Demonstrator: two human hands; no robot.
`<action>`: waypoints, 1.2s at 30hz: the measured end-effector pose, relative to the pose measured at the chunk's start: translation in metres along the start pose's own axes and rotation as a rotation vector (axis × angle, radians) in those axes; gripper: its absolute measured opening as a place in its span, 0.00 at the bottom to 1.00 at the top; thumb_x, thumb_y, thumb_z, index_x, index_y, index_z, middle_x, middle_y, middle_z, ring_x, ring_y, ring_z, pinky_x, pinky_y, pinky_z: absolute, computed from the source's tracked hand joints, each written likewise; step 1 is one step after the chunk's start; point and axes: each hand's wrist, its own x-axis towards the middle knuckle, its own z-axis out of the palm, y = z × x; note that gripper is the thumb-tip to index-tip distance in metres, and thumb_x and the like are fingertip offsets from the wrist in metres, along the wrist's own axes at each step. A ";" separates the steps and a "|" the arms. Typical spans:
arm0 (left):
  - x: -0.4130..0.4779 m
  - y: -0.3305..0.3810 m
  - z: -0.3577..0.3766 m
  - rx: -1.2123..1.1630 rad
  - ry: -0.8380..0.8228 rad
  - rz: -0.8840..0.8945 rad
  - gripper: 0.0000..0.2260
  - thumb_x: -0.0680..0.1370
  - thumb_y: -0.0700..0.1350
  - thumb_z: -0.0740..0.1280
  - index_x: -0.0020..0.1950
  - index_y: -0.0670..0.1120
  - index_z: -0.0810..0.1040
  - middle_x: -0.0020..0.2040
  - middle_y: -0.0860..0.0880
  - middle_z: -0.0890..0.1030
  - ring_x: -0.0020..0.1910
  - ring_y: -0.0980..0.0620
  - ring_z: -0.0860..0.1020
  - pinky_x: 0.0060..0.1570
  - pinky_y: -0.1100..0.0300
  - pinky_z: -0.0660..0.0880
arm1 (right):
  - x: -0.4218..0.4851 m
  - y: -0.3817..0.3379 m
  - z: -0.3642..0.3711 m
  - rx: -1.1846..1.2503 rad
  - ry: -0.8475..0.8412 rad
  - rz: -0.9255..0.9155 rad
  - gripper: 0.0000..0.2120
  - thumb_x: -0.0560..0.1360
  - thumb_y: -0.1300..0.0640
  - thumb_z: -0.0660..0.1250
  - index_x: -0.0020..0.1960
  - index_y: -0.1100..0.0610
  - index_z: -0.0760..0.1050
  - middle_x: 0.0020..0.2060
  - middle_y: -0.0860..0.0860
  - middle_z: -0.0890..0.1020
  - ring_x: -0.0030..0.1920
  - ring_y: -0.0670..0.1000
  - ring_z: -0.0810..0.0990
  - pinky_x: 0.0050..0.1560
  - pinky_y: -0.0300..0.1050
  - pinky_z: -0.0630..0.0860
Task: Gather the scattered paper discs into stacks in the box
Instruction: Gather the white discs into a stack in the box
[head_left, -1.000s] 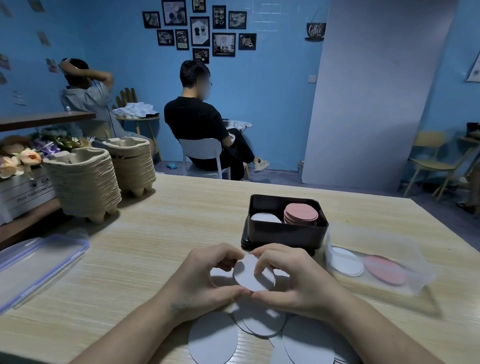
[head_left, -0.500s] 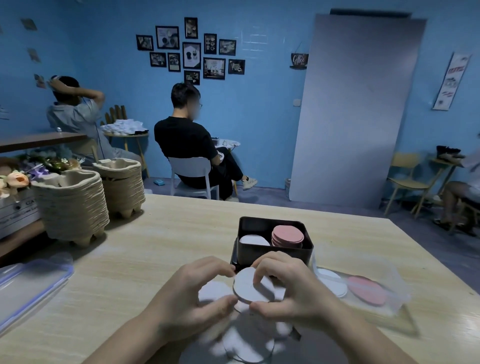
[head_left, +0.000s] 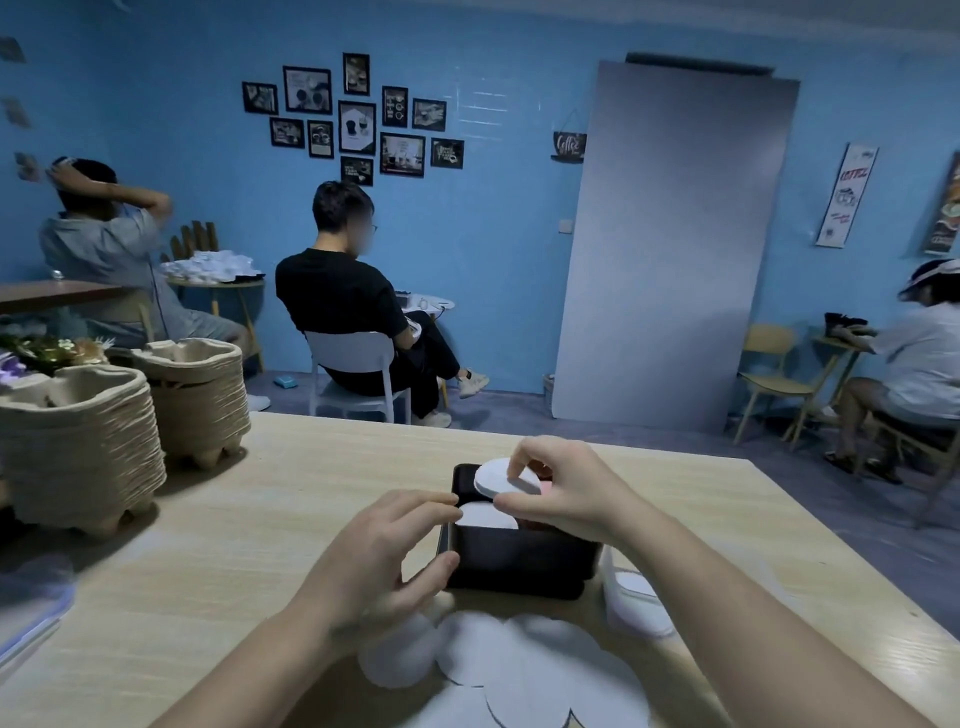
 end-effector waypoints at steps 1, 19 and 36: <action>-0.002 -0.001 0.001 -0.010 -0.003 -0.008 0.17 0.80 0.57 0.65 0.68 0.55 0.79 0.68 0.63 0.77 0.69 0.63 0.72 0.66 0.60 0.72 | 0.003 0.002 0.003 -0.004 -0.013 0.005 0.14 0.68 0.41 0.76 0.44 0.48 0.77 0.35 0.44 0.75 0.36 0.43 0.71 0.39 0.42 0.70; -0.021 -0.001 0.003 -0.019 -0.043 -0.014 0.15 0.80 0.59 0.66 0.65 0.58 0.78 0.73 0.66 0.70 0.72 0.65 0.68 0.67 0.57 0.73 | 0.025 0.014 0.031 -0.217 -0.130 -0.043 0.19 0.69 0.35 0.75 0.45 0.49 0.76 0.40 0.44 0.79 0.43 0.48 0.76 0.45 0.47 0.75; -0.053 -0.006 -0.034 0.002 -0.080 -0.142 0.06 0.79 0.56 0.65 0.49 0.56 0.79 0.46 0.63 0.79 0.49 0.61 0.78 0.47 0.57 0.77 | -0.044 -0.036 0.023 0.025 0.084 -0.218 0.09 0.79 0.49 0.68 0.42 0.50 0.79 0.36 0.42 0.80 0.40 0.46 0.79 0.41 0.48 0.76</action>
